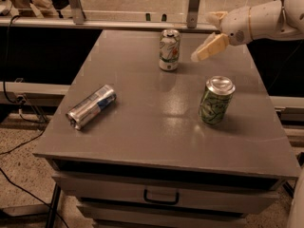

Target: Knock 7up can over

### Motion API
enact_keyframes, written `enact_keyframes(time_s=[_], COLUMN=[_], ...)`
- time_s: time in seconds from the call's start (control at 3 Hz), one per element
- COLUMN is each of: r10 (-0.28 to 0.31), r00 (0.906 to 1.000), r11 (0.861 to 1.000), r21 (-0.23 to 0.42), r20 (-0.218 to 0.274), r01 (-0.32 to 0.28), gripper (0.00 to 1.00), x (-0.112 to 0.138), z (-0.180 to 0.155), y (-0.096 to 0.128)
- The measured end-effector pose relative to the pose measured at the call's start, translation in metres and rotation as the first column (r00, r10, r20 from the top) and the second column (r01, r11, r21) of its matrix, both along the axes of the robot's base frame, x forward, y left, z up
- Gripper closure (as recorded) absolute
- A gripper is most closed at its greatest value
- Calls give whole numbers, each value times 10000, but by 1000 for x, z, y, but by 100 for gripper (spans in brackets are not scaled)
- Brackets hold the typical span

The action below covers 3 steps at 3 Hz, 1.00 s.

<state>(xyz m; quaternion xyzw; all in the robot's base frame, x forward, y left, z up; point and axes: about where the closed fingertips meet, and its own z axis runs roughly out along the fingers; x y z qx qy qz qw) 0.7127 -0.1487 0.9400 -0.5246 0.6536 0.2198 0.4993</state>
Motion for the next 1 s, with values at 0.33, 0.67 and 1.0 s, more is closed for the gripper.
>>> enact_keyframes(time_s=[0.33, 0.67, 1.0], r10=[-122, -514, -792], r00=[9993, 9957, 9937], r11=[9943, 9551, 9288], r21=[1067, 2951, 3679], r20=[344, 765, 790], r01=[85, 266, 448], gripper=[0, 0, 0], x=[3, 1, 1], z=[0, -7, -15], y=[10, 28, 46])
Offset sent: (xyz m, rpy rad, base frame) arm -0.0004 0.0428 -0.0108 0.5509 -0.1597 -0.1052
